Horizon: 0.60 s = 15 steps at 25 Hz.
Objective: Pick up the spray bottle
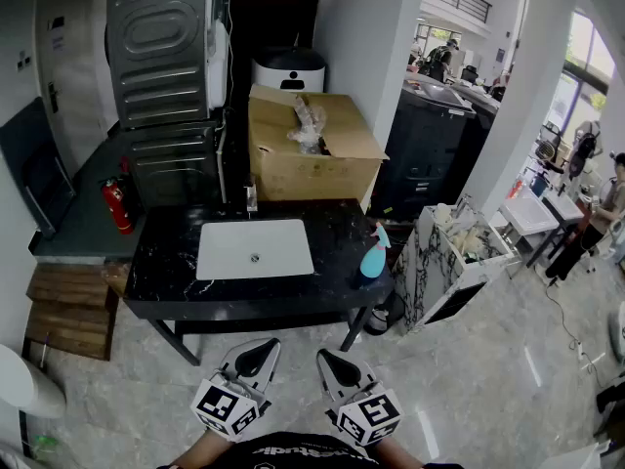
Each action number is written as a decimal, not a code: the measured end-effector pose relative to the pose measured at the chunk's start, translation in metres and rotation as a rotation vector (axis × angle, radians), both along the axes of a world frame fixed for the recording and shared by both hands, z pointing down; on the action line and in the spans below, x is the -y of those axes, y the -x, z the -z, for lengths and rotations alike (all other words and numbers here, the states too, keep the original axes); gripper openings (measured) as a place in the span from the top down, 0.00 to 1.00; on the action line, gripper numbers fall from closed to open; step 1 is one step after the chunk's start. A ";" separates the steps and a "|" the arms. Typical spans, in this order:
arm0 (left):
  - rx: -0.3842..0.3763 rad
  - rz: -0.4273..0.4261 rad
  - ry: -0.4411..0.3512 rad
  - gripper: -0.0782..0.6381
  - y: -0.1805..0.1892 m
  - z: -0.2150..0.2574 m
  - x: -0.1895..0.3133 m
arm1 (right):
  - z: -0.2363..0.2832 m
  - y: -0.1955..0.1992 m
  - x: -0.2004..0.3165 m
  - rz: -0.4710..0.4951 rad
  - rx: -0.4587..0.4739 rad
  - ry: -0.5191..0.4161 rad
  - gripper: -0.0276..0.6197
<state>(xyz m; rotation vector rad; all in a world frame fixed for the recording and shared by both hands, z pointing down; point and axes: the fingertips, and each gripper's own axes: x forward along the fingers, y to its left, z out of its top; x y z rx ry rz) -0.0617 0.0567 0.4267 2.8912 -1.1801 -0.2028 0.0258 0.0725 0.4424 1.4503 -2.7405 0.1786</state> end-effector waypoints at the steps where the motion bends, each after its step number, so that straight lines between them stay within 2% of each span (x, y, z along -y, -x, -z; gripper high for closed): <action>1: -0.002 0.002 0.001 0.87 0.000 0.000 -0.001 | 0.001 0.000 0.000 0.001 0.000 -0.002 0.90; 15: -0.009 0.007 0.005 0.87 0.011 -0.001 -0.011 | 0.006 0.013 -0.011 0.015 0.025 -0.033 0.90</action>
